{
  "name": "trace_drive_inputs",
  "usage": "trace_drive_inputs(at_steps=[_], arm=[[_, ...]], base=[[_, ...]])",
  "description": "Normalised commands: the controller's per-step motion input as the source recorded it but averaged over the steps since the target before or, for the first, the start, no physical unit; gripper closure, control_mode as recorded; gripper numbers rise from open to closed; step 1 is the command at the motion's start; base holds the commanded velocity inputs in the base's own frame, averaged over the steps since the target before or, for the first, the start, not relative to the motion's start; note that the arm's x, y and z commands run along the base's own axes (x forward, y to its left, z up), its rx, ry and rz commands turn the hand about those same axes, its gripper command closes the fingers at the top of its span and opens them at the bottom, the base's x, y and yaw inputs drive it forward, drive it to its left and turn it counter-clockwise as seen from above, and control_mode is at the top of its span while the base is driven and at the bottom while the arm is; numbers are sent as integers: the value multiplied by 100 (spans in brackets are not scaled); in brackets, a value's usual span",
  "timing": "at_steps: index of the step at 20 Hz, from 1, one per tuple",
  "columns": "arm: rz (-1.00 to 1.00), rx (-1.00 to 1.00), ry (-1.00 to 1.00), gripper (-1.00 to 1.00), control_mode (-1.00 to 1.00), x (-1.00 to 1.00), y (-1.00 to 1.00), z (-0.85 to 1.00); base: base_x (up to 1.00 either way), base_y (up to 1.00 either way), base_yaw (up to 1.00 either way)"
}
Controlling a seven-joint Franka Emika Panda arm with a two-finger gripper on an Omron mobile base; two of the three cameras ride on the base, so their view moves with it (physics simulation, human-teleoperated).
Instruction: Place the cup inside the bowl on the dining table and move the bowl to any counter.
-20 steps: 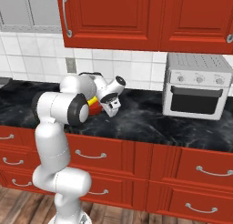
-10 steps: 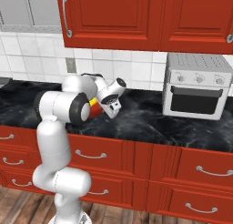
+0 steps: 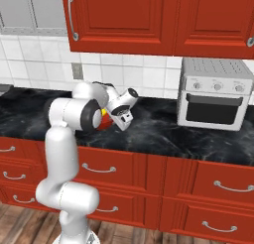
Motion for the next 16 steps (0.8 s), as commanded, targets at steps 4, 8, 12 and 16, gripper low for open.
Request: trace_drive_inputs(at_steps=[4,8,12,16], arm=[[0,0,0,100,-100,31,0,-7],[0,0,0,100,-100,27,0,-14],[0,0,0,100,-100,24,0,-24],[0,0,0,100,-100,17,0,-23]], base=[[0,0,0],[0,0,0],[0,0,0],[0,0,0]])
